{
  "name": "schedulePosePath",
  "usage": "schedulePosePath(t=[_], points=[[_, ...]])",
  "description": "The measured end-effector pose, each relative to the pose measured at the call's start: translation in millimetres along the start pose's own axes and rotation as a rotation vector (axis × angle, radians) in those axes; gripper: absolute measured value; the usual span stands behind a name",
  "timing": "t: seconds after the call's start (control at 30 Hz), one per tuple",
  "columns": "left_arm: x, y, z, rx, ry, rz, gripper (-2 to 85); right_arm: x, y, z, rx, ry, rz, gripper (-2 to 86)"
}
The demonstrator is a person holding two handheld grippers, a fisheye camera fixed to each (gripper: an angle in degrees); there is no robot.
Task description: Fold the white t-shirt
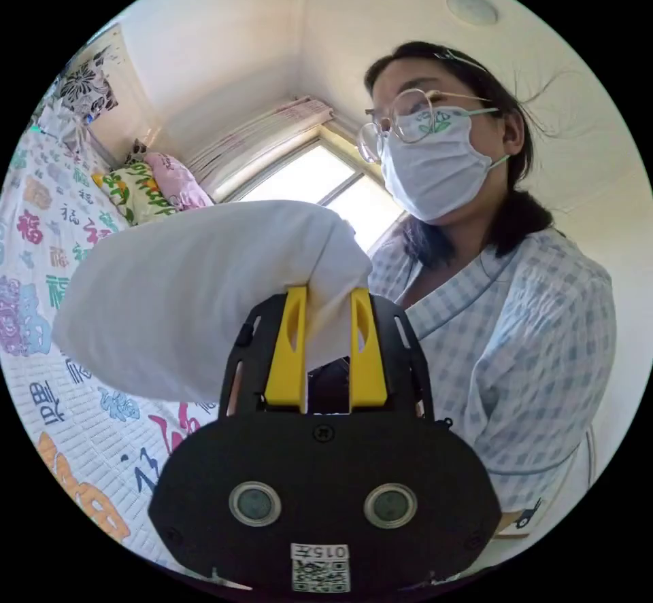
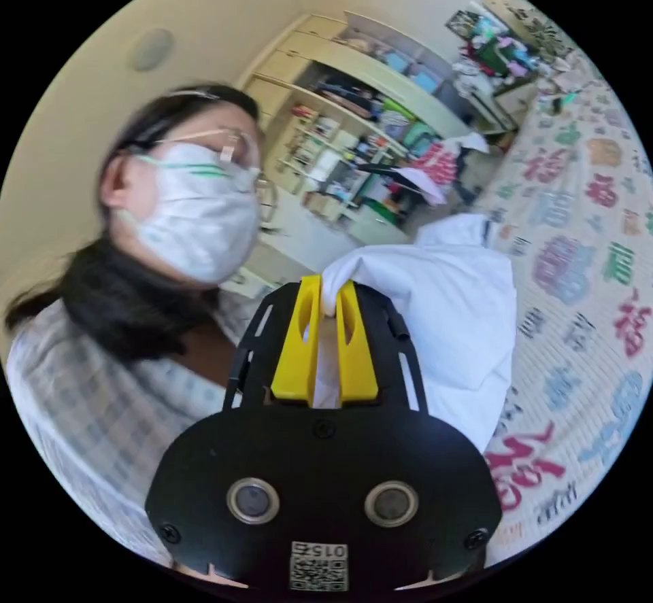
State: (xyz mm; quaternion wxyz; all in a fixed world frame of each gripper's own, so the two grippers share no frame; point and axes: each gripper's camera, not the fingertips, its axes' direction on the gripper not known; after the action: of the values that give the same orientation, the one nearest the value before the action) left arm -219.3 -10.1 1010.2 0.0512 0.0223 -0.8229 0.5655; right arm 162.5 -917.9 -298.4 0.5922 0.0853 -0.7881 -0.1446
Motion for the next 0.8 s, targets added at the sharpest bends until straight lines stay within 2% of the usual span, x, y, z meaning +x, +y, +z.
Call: schedulePosePath(t=[0.03, 0.13, 0.17, 0.3, 0.37, 0.47, 0.57, 0.6, 0.7, 0.8], points=[[-7.5, 6.4, 8.0, 0.002, -0.022, -0.011, 11.1, 9.1, 8.4, -1.6, -0.051, 0.124, 0.046, 5.1], [-48.1, 46.1, 34.5, -0.019, -0.31, -0.151, 13.1, 61.8, 36.2, 8.3, -0.249, 0.411, 0.092, 8.2], [-63.8, 61.1, 41.6, -0.049, -0.405, -0.22, 13.4, 73.4, 43.5, 6.4, -0.264, 0.435, 0.119, 9.0], [-92.5, 92.7, 68.6, -0.103, -0.567, -0.298, 14.2, 121.0, 104.2, -26.4, -0.319, 0.622, 0.108, 9.1], [-101.7, 99.7, 96.2, -0.206, -0.659, -0.302, 15.3, 135.6, 127.7, -42.8, -0.313, 0.648, 0.106, 9.9], [-111.9, 122.3, 158.6, -0.416, -0.802, -0.285, 16.3, 149.5, 159.3, -51.2, -0.372, 0.566, 0.024, 12.4], [-126.9, 165.1, 219.3, -0.614, -0.884, -0.267, 15.6, 171.3, 192.3, -32.2, -0.556, 0.645, 0.009, 13.5], [-134.5, 178.7, 235.3, -0.64, -0.918, -0.266, 13.0, 180.5, 205.1, -23.8, -0.619, 0.691, 0.014, 11.1], [-138.7, 193.2, 251.3, -0.509, -0.953, -0.269, 4.7, 187.9, 229.5, -14.7, -0.638, 0.724, 0.013, 1.3], [-128.7, 189.4, 251.1, -0.373, -0.902, -0.329, 0.1, 179.0, 238.4, -22.7, -0.59, 0.718, 0.065, 0.0]])
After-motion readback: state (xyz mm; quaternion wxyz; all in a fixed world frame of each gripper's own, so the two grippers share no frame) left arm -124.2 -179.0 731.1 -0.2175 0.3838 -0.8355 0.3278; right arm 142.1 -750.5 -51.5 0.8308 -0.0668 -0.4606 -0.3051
